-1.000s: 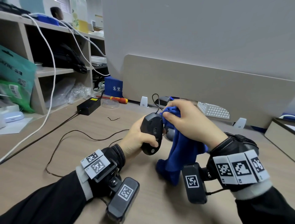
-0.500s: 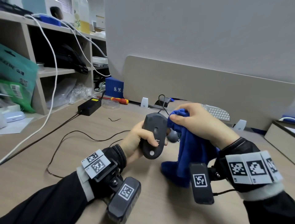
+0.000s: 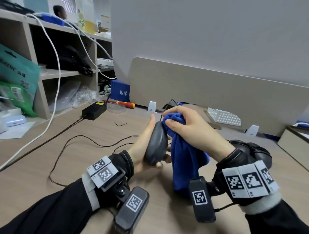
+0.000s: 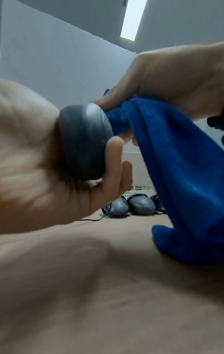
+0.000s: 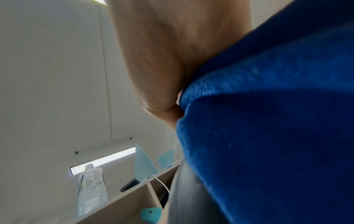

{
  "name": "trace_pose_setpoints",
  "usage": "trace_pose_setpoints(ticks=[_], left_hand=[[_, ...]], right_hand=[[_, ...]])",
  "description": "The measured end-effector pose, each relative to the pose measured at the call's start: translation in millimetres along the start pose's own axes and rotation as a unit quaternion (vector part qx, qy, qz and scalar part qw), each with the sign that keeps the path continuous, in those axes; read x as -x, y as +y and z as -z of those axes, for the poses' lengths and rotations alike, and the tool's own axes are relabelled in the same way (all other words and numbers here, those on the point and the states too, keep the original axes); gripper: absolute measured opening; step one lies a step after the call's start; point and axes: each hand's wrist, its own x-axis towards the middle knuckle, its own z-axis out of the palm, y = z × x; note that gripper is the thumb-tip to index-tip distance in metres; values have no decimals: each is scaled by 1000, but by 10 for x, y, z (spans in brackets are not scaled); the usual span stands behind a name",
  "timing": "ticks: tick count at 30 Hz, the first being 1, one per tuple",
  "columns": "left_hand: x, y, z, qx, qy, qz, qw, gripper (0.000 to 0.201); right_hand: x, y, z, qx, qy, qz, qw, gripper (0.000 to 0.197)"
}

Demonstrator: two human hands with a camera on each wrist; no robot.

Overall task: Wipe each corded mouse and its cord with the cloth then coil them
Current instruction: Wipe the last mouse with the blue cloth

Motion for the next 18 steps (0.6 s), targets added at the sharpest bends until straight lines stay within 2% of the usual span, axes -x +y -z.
trace_pose_setpoints(ticks=[2, 4, 6, 9, 13, 16, 18], left_hand=[[64, 31, -3, 41, -39, -10, 998, 77], [106, 78, 5, 95, -57, -22, 994, 62], [115, 112, 12, 133, -71, -19, 988, 51], [108, 134, 28, 153, -86, -9, 985, 50], [69, 125, 41, 161, -54, 2, 986, 49], [54, 117, 50, 146, -12, 0, 989, 51], [50, 116, 52, 122, -2, -11, 993, 54]], right_hand=[[0, 26, 5, 1, 28, -7, 1000, 25], [-1, 45, 18, -14, 53, -12, 998, 34], [-15, 60, 25, -37, 74, -3, 997, 34], [-33, 54, 7, -53, 107, 30, 992, 33], [-34, 51, 5, -84, 202, 46, 975, 31], [-22, 48, 86, -5, 290, 34, 956, 27], [-10, 42, 163, 44, 321, 12, 946, 27]])
